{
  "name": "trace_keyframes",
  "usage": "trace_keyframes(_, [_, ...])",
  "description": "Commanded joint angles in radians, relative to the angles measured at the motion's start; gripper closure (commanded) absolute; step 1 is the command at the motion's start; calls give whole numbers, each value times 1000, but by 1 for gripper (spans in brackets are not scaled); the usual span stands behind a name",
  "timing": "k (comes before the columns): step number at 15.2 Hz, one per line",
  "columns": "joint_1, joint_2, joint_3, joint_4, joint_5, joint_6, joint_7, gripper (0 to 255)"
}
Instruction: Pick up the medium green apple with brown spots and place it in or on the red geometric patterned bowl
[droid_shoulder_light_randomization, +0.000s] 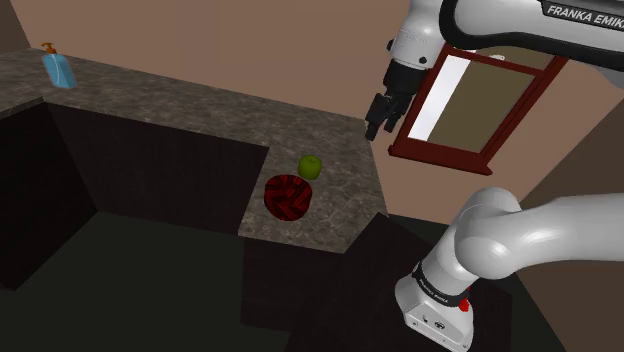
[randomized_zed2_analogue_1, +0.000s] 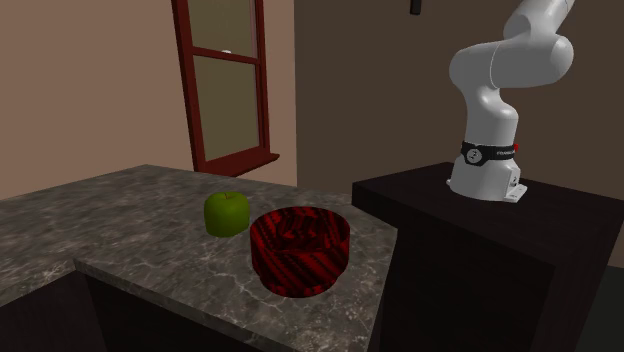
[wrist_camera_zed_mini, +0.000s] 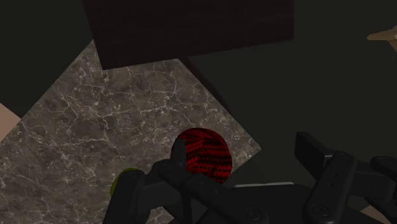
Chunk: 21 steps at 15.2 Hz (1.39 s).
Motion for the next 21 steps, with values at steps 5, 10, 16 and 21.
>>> trace_keyframes(5, [-13, 105, -62, -8, -40, 96, -85, 0])
trace_keyframes(10, [-24, 263, -135, 13, -76, 212, -189, 0])
trace_keyframes(16, [-29, 481, -214, 85, -88, 334, -314, 0])
trace_keyframes(21, [-33, 679, -267, 183, -65, 412, -423, 0])
